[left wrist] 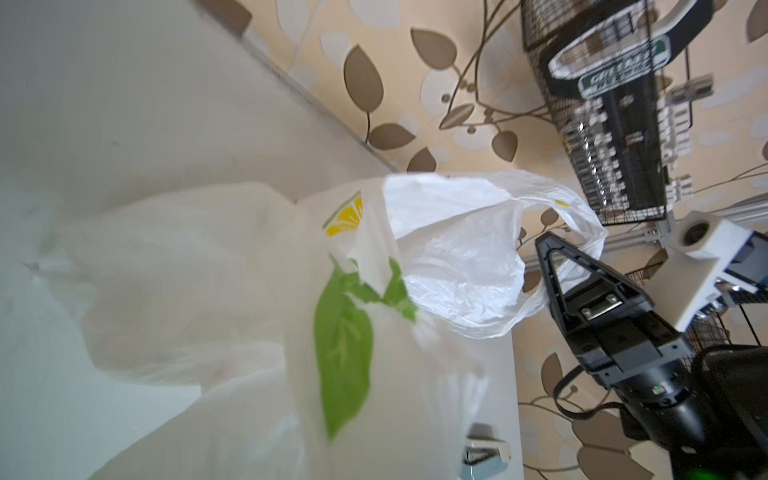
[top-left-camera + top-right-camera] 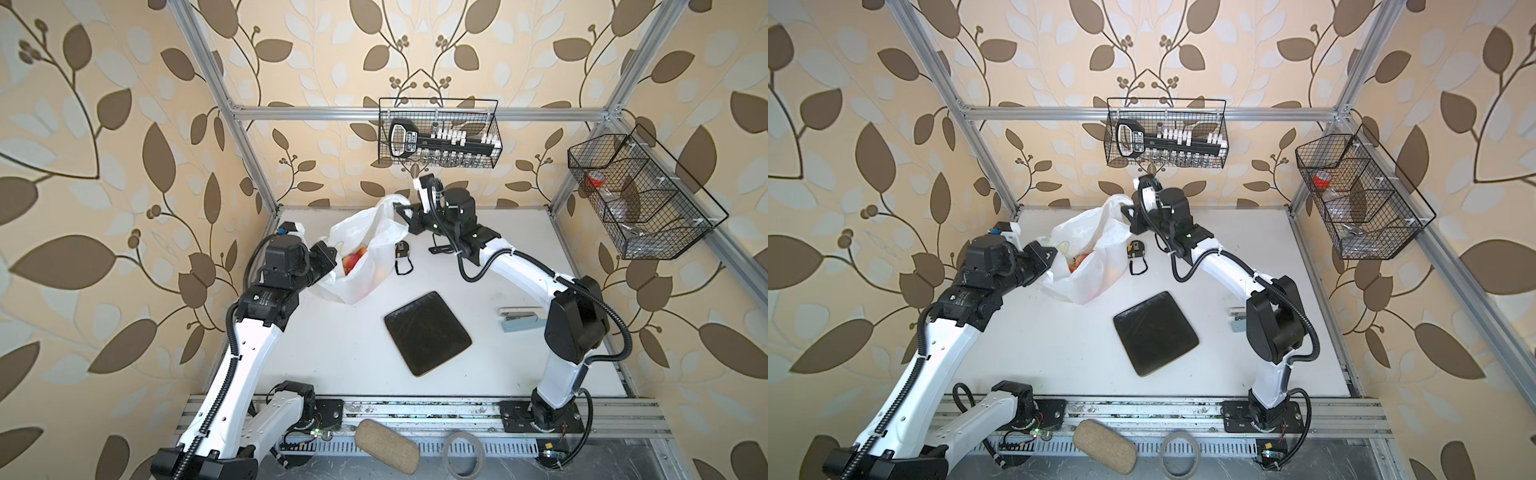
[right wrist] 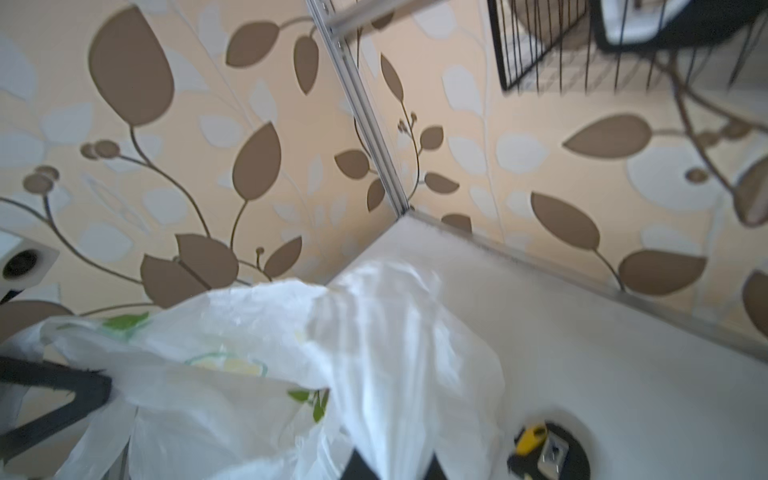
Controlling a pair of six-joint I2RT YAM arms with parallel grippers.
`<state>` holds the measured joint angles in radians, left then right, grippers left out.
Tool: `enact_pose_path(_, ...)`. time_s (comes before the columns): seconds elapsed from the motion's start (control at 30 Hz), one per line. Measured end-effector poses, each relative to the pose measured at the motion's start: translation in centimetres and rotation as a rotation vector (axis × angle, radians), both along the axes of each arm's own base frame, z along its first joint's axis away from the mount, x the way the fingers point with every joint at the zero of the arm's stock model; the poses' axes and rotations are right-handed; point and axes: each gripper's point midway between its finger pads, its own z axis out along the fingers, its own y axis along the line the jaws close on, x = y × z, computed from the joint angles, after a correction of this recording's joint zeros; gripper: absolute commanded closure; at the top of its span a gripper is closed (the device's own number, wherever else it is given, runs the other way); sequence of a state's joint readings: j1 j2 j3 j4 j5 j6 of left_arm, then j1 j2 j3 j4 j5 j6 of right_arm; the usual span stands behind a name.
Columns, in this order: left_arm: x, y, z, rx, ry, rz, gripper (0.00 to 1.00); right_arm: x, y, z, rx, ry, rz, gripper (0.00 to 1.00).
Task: Take the fake fruits out of the plastic bag
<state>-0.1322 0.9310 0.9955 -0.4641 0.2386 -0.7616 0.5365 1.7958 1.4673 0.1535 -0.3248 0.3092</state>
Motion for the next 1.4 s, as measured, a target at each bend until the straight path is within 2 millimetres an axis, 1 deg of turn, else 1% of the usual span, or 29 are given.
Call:
enact_pose_path(0.03,-0.4,-0.5,-0.8,-0.031,0.020,-0.013,1.00,-0.7,-0.6,-1.3,-0.019,0.026,-0.011,0.71)
enact_pose_path(0.07,-0.8,-0.9,-1.2,-0.050,0.028,-0.024,1.00,-1.4,-1.2,-2.0,-0.034,0.043,-0.023,0.61)
enact_pose_path(0.13,-1.8,-2.0,-1.0,-0.087,0.021,-0.057,1.00,-2.5,-2.5,-2.4,-0.059,0.059,-0.053,0.46)
enact_pose_path(0.2,-2.6,-2.7,0.0,-0.119,-0.011,-0.083,1.00,-3.4,-3.7,-1.6,-0.076,0.050,-0.082,0.32)
enact_pose_path(0.23,-2.9,-2.9,0.7,-0.135,-0.032,-0.094,1.00,-3.9,-4.5,-0.7,-0.084,0.037,-0.100,0.24)
enact_pose_path(0.3,-3.4,-3.2,1.9,-0.161,-0.067,-0.109,1.00,-5.1,-6.3,1.2,-0.087,0.012,-0.138,0.15)
enact_pose_path(0.37,-3.5,-3.3,2.3,-0.177,-0.084,-0.114,1.00,-7.1,-9.1,2.8,-0.083,-0.011,-0.179,0.11)
enact_pose_path(0.4,-3.5,-3.4,2.3,-0.180,-0.085,-0.116,1.00,-8.0,-10.3,3.3,-0.080,-0.021,-0.197,0.10)
enact_pose_path(0.43,-3.5,-3.5,2.1,-0.183,-0.081,-0.120,1.00,-9.2,-12.0,3.9,-0.076,-0.026,-0.224,0.10)
enact_pose_path(0.47,-3.5,-3.5,1.8,-0.184,-0.072,-0.124,1.00,-10.2,-13.7,4.4,-0.071,-0.032,-0.255,0.11)
enact_pose_path(0.53,-3.5,-3.7,1.1,-0.185,-0.057,-0.130,1.00,-12.3,-16.3,5.4,-0.066,-0.049,-0.300,0.16)
enact_pose_path(0.57,-3.6,-3.7,0.9,-0.186,-0.051,-0.132,1.00,-13.5,-17.0,6.1,-0.062,-0.060,-0.304,0.21)
enact_pose_path(0.63,-3.6,-3.8,0.6,-0.186,-0.044,-0.135,1.00,-15.5,-17.2,7.4,-0.038,-0.079,-0.276,0.28)
enact_pose_path(0.67,-3.6,-3.8,0.6,-0.186,-0.043,-0.136,1.00,-16.6,-16.7,8.0,-0.020,-0.088,-0.241,0.32)
enact_pose_path(0.7,-3.6,-3.8,0.6,-0.187,-0.043,-0.139,1.00,-17.3,-16.2,8.3,-0.005,-0.089,-0.214,0.35)
enact_pose_path(0.73,-3.7,-3.9,0.6,-0.189,-0.043,-0.142,1.00,-18.2,-15.0,8.5,0.009,-0.088,-0.168,0.37)
enact_pose_path(0.8,-3.8,-3.9,0.6,-0.191,-0.043,-0.146,1.00,-19.9,-11.3,8.1,0.018,-0.070,-0.050,0.39)
enact_pose_path(0.87,-4.0,-3.9,0.7,-0.191,-0.046,-0.147,1.00,-21.4,-6.6,6.6,-0.014,-0.039,0.064,0.43)
enact_pose_path(0.9,-4.2,-3.8,0.8,-0.191,-0.049,-0.147,1.00,-21.7,-4.4,5.8,-0.040,-0.024,0.105,0.45)
enact_pose_path(0.93,-4.4,-3.8,0.9,-0.192,-0.054,-0.147,1.00,-21.6,-2.1,4.9,-0.072,-0.009,0.137,0.49)
enact_pose_path(0.97,-4.6,-3.7,0.9,-0.192,-0.058,-0.147,1.00,-21.1,0.0,4.0,-0.105,0.005,0.153,0.51)
enact_pose_path(1.0,-4.8,-3.7,1.0,-0.192,-0.058,-0.147,1.00,-20.1,1.9,3.1,-0.137,0.016,0.153,0.52)
enact_pose_path(1.1,-5.3,-3.4,1.2,-0.189,-0.067,-0.136,1.00,-16.5,5.5,0.6,-0.209,0.040,0.106,0.57)
enact_pose_path(1.2,-5.9,-3.1,1.2,-0.186,-0.066,-0.126,1.00,-13.3,7.7,-2.3,-0.276,0.064,0.050,0.60)
enact_pose_path(1.27,-6.3,-3.0,1.2,-0.191,-0.063,-0.121,1.00,-11.6,8.7,-4.4,-0.323,0.082,0.017,0.61)
enact_pose_path(1.33,-6.7,-2.9,1.1,-0.197,-0.060,-0.116,1.00,-10.6,9.2,-6.6,-0.368,0.103,-0.008,0.62)
enact_pose_path(1.4,-7.2,-2.6,0.7,-0.200,-0.057,-0.101,1.00,-10.1,9.1,-9.3,-0.424,0.134,-0.027,0.63)
